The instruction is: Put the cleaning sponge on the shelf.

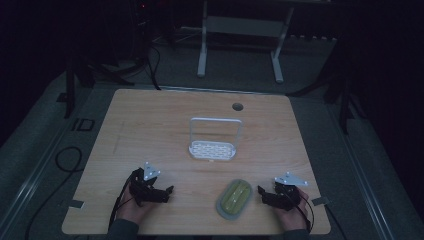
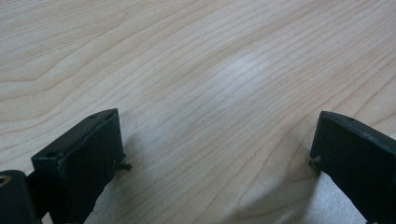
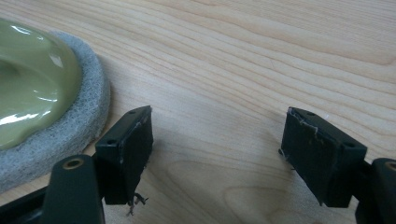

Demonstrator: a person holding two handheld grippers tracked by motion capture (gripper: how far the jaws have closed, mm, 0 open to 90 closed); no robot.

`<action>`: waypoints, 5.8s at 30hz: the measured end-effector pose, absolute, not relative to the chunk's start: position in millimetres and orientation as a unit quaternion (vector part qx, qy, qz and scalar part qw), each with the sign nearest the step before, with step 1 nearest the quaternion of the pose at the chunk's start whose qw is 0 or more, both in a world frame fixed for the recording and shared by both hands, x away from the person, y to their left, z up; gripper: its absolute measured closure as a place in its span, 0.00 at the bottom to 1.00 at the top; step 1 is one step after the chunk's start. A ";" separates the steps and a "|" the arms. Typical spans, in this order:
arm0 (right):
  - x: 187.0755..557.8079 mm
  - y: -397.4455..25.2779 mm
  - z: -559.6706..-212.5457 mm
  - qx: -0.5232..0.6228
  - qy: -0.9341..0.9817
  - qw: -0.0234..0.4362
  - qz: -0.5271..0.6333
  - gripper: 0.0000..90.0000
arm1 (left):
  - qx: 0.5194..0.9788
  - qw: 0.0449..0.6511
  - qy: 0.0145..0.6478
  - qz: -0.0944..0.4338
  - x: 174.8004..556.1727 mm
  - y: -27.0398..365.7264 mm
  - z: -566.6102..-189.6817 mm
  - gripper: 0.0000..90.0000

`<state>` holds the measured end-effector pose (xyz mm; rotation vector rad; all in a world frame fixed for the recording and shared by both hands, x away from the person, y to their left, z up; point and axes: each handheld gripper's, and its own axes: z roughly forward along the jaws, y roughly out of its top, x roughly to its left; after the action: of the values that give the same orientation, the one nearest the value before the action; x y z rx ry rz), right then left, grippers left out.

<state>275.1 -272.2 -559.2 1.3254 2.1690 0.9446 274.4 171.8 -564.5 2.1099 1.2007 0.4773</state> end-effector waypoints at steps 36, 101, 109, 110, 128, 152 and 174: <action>229.8 -235.0 -546.9 0.409 0.826 0.204 0.330 1.00 | 0.805 0.327 0.460 0.183 274.3 171.6 -564.4 0.03; 246.4 -149.1 -492.2 0.350 0.872 0.151 0.309 0.52 | 0.805 0.327 0.461 0.183 274.2 171.3 -564.4 0.03; 256.3 -147.0 -487.5 0.336 0.890 0.140 0.276 0.57 | 0.805 0.327 0.461 0.183 274.2 171.4 -564.4 0.03; 257.5 -147.3 -486.4 0.335 0.891 0.138 0.274 0.57 | 0.805 0.327 0.461 0.183 274.2 171.3 -564.5 0.03; 276.1 -149.5 -475.2 0.297 0.927 0.100 0.205 0.63 | 0.805 0.327 0.460 0.182 274.2 171.4 -564.4 0.03; 289.5 -143.4 -470.4 0.242 0.962 0.060 0.108 0.71 | 0.805 0.327 0.460 0.182 274.2 171.4 -564.4 0.03; 307.6 -130.9 -473.0 0.194 0.979 0.038 0.052 0.79 | 0.804 0.328 0.461 0.183 274.2 171.2 -564.5 0.03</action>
<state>307.6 -130.9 -473.0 0.5956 3.0024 0.1581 274.2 171.2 -564.5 2.1060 1.2075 0.4780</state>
